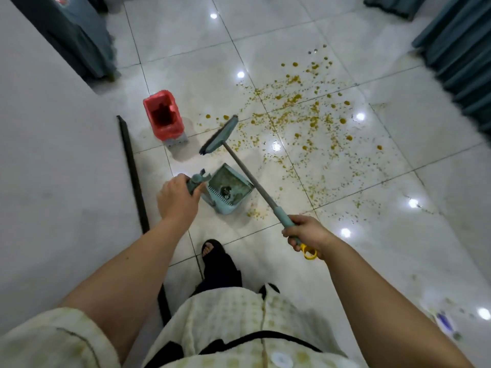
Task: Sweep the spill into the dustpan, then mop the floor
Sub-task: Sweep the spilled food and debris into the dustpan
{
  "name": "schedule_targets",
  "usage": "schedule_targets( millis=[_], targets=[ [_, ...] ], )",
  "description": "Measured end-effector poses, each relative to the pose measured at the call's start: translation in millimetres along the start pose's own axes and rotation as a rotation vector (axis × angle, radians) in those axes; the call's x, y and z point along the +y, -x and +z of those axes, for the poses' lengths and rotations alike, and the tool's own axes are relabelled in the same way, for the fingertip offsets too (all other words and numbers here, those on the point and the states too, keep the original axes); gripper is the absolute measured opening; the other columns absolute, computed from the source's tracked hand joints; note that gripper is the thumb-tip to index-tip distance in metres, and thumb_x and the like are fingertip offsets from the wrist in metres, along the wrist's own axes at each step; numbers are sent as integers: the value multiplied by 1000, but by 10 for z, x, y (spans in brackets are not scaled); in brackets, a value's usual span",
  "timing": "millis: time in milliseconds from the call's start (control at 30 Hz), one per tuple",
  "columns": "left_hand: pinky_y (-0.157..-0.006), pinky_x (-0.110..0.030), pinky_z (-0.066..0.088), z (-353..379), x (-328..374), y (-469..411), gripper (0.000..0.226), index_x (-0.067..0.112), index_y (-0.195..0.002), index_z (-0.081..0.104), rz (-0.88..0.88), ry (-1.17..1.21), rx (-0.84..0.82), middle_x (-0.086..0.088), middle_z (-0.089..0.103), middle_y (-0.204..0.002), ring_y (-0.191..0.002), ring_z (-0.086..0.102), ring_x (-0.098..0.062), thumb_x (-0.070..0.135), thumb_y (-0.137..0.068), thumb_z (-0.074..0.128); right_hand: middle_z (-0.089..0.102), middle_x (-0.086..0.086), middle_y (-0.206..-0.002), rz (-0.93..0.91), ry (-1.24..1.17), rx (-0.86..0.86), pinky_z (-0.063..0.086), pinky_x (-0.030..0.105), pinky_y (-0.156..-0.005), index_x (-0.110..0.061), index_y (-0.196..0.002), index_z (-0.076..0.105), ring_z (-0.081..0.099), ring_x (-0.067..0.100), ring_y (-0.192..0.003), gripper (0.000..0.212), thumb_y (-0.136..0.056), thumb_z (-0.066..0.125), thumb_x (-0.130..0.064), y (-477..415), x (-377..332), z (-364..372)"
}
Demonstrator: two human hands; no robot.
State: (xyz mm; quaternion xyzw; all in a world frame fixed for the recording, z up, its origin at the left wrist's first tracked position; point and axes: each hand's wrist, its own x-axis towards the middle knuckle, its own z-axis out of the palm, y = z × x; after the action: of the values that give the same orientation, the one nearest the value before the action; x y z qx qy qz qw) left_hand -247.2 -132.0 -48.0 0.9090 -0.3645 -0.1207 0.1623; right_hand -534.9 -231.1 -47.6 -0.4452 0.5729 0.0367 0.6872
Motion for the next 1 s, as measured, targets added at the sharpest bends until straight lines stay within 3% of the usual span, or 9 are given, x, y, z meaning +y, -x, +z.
schedule_targets(
  millis=[133,300,567,800,1000],
  targets=[
    [-68,-40,46,271,550,447,35,15,-91,52,25,13,-9,-2,57,-85,-79,52,-26,49,-88,58,54,15,-82,-46,-127,43,40,27,-42,-6,-123,53,49,19,-50,42,-84,61,6,417,515,-388],
    [-62,-35,37,563,1248,849,28,16,-94,49,119,106,-114,0,53,-89,-73,50,-24,43,-91,57,51,16,-87,-87,-264,134,38,27,-41,-12,-119,54,47,20,-47,39,-85,61,5,803,1033,-863],
    [-67,-43,51,1140,2276,1026,24,23,-84,47,475,62,-314,2,53,-80,-72,54,-24,45,-88,58,55,17,-83,-38,-629,342,37,24,-39,-2,-121,49,47,19,-46,35,-88,62,2,1143,1609,-1267],
    [-68,-43,49,1495,2911,1230,27,18,-93,54,755,14,-441,-2,52,-91,-83,52,-24,44,-89,57,58,17,-76,59,-926,591,36,23,-38,9,-110,56,47,16,-44,21,-90,58,3,1449,2108,-1219],
    [-69,-43,49,1823,3391,1589,27,16,-98,55,956,-5,-555,-3,54,-93,-86,53,-25,42,-90,58,56,18,-81,95,-1230,767,39,21,-38,5,-104,58,46,15,-49,13,-92,56,2,1860,2580,-1164]
  ],
)
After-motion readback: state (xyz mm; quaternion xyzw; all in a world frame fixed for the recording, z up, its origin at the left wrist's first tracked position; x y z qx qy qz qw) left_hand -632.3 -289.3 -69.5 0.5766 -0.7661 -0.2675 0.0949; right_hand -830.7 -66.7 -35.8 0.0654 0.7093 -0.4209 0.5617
